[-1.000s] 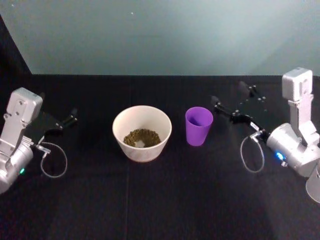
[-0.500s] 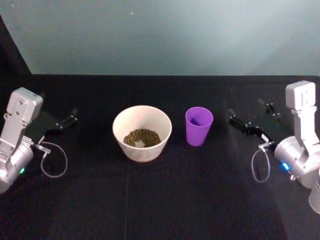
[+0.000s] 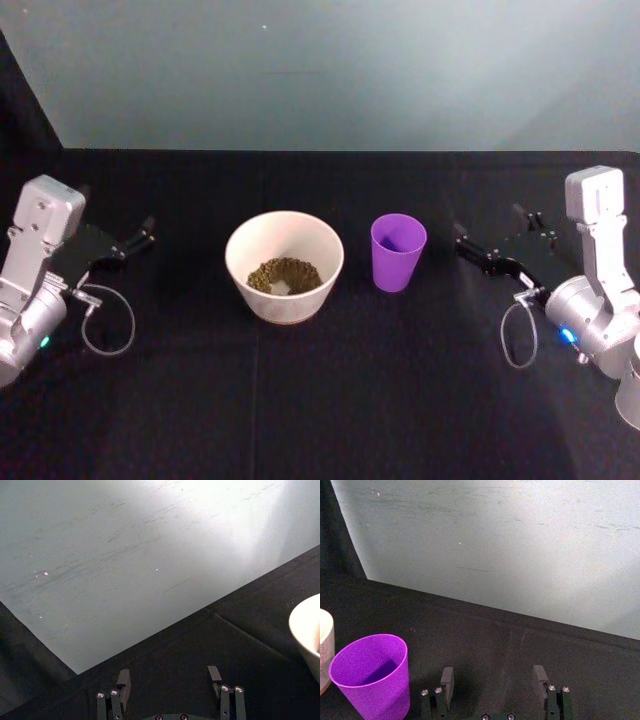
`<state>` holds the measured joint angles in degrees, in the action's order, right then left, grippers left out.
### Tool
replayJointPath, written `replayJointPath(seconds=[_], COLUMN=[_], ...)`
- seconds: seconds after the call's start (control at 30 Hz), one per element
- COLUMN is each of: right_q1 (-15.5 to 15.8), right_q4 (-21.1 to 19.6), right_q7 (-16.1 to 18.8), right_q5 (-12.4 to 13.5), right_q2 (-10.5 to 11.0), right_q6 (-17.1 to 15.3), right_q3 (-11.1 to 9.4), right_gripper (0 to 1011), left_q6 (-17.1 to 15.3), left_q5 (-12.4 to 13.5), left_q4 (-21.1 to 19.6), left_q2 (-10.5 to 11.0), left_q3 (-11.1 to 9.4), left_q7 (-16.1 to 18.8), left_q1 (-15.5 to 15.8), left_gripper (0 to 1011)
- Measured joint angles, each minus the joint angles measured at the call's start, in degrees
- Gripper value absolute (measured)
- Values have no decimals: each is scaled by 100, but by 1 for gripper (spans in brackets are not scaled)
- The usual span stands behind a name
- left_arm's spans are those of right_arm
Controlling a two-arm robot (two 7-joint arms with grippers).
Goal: Pick up the cup and pour the mung beans from the cup into the bowl.
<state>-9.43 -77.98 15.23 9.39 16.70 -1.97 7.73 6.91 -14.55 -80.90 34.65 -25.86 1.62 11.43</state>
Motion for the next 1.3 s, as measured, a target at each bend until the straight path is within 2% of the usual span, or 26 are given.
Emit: replayJointPath(seconds=[1.3], right_q1=[10], right_q4=[-11], right_q7=[3], right_q5=[-1], right_q2=[0], right_q6=[15], right_q3=[-9], right_gripper=[1002], left_q6=[0], left_q5=[0], left_q4=[0], left_q2=[0], left_q3=[0], left_q7=[0], left_q1=[0], left_gripper=[1000])
